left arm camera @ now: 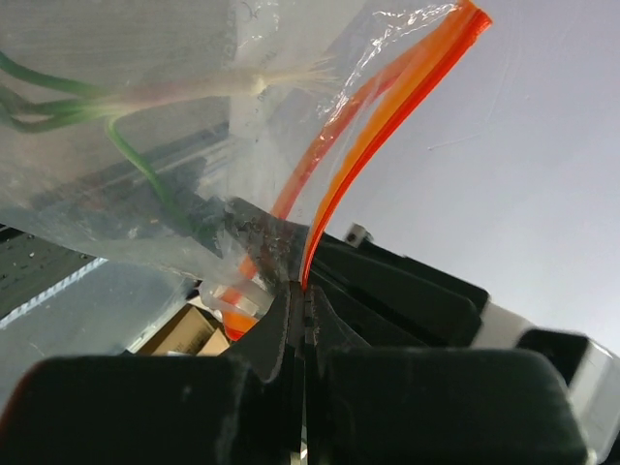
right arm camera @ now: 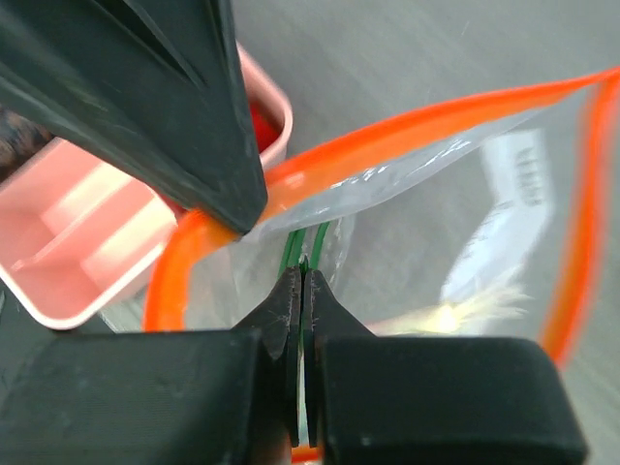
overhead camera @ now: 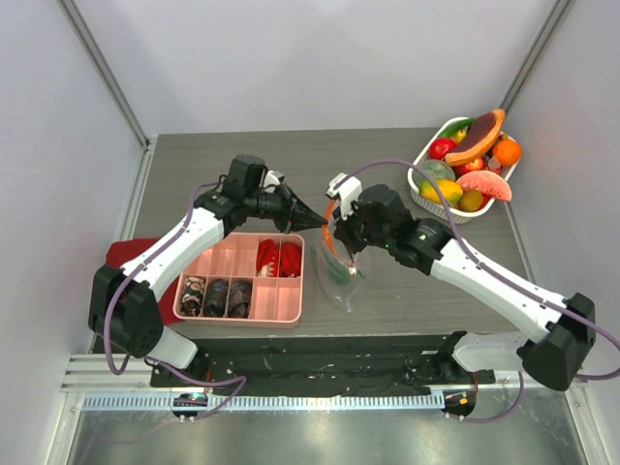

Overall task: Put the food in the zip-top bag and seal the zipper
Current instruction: Place the fake vegetable in the zipper food storage bag.

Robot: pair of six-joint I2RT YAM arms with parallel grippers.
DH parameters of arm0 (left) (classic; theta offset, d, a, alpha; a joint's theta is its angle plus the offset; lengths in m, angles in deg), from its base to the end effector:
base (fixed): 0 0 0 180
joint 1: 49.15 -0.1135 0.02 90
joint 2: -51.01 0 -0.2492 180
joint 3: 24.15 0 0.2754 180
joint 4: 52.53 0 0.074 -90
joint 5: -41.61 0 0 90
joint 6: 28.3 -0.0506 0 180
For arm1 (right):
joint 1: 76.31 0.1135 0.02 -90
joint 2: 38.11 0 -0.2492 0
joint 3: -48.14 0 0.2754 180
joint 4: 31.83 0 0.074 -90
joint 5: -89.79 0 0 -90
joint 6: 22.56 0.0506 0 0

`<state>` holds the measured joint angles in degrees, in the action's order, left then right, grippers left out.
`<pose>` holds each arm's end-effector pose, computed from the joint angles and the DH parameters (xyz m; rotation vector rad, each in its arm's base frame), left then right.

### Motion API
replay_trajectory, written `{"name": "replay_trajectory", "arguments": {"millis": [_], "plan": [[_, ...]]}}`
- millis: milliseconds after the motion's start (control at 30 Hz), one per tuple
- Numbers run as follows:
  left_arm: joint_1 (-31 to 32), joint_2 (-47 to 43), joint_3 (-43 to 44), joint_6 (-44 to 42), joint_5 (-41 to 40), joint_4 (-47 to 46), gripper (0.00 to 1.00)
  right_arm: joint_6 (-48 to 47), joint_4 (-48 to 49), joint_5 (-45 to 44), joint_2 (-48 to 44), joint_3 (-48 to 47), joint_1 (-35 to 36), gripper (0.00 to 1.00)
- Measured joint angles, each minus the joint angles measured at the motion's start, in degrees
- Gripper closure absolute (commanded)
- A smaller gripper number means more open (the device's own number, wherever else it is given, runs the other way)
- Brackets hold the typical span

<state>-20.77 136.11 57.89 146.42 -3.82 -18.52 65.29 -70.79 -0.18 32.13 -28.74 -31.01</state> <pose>0.3012 -0.2031 0.2808 0.7345 -2.4579 1.6118 0.2213 0.2236 0.3133 -0.8723 1.9841 0.4394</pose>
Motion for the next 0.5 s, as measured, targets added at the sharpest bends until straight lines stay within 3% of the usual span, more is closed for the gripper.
{"name": "replay_trajectory", "arguments": {"millis": [100,133,233,500], "plan": [[0.00,-0.35,-0.11,-0.17,0.28,-0.66,1.00,0.81,-2.86,1.11,3.30,-0.55,-0.09,0.95],[0.00,-0.50,-0.13,-0.20,0.39,-1.03,1.00,0.90,-3.74,1.73,3.96,-0.83,-0.15,0.70],[0.00,-0.68,-0.11,-0.90,0.70,-1.68,1.00,1.53,-6.93,4.59,4.70,-2.12,-0.96,0.32],[0.00,1.79,8.41,-8.50,1.31,3.41,1.00,0.98,-11.85,7.28,1.57,-11.43,-6.78,0.16]]}}
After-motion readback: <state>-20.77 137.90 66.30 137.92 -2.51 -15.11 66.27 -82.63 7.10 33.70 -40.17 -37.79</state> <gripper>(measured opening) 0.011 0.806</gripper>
